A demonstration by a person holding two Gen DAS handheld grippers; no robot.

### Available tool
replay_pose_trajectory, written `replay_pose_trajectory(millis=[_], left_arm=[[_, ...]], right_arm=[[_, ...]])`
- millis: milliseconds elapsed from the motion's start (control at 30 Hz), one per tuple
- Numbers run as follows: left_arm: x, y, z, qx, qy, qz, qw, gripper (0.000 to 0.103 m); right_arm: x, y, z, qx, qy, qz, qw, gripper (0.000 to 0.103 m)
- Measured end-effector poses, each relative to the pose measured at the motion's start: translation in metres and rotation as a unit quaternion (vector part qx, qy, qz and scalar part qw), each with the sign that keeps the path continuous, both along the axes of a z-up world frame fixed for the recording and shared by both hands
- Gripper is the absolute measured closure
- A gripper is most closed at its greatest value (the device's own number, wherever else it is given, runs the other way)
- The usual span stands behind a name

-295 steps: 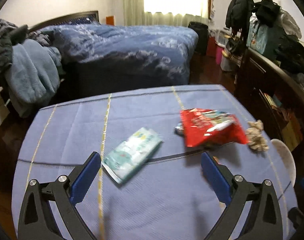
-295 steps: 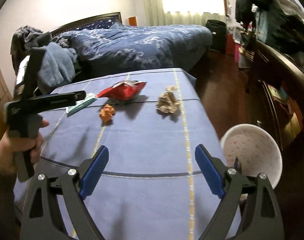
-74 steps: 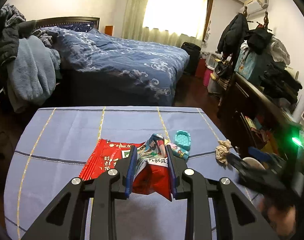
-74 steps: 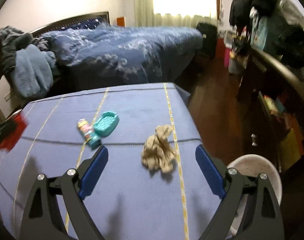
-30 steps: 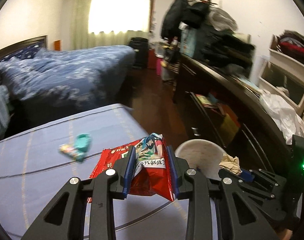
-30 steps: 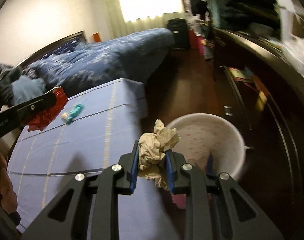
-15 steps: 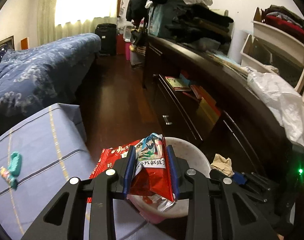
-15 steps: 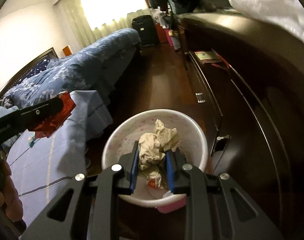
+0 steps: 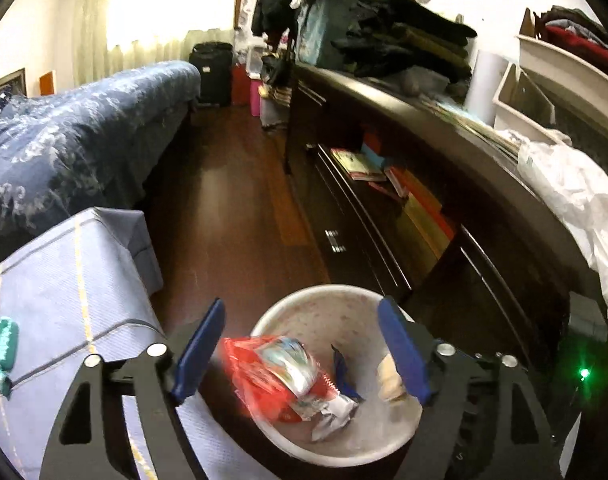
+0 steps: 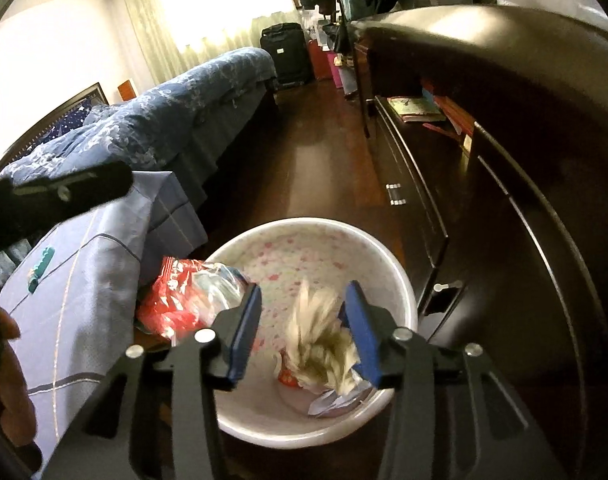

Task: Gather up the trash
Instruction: 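Move both tools back over the table toward the last two items, then grasp the colourful printed tube with the left tool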

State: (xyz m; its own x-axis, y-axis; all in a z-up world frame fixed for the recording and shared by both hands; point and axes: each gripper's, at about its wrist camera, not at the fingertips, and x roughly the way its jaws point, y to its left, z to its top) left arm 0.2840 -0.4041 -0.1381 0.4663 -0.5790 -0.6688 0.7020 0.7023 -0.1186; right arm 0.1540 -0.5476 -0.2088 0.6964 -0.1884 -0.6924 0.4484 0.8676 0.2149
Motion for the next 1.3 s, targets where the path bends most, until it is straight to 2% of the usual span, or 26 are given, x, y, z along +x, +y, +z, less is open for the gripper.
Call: replay_pose_trajectory(millis=[167,367,467,600,700,800,933,1167,1300], left_arm=[[-0.002,0.012,0.014,-0.013,-0.010,0.011,0.9998,0.018],[-0.011,0.034,0.027,-0.003,-0.045,0.034,0.9984,0.011],[-0.014,0.052,0.031,0.011,-0.067,0.056,0.9962,0.004],[-0.008,0.095,0.026,0.052,-0.098,0.109,0.9879,0.004],[0.013,0.136,0.016,0.061,-0.073,0.144,0.9850,0.004],[0.037,0.171,0.006,0.066,-0.047,0.151,0.9853,0.004],[0.074,0.210,-0.011,0.101,-0.043,0.161,0.9809,0.004],[0.117,0.239,-0.030,0.089,0.010,0.122,0.9885,0.004],[0.124,0.241,-0.039,0.102,0.015,0.114,0.9881,0.008]], right_arm=[[-0.007,0.004,0.006,-0.009,-0.005,-0.003,1.000,0.046],[-0.017,0.021,0.021,-0.021,-0.011,0.004,1.000,0.039],[-0.020,0.035,0.030,-0.027,-0.014,0.015,0.999,0.036],[-0.020,0.065,0.041,-0.028,-0.024,0.051,0.998,0.033],[-0.017,0.092,0.049,-0.030,-0.029,0.086,0.995,0.033],[-0.011,0.121,0.056,-0.037,-0.034,0.122,0.991,0.032],[-0.006,0.152,0.064,-0.046,-0.038,0.156,0.986,0.030],[0.008,0.191,0.073,-0.052,-0.036,0.192,0.979,0.029],[0.016,0.205,0.076,-0.056,-0.034,0.201,0.977,0.029]])
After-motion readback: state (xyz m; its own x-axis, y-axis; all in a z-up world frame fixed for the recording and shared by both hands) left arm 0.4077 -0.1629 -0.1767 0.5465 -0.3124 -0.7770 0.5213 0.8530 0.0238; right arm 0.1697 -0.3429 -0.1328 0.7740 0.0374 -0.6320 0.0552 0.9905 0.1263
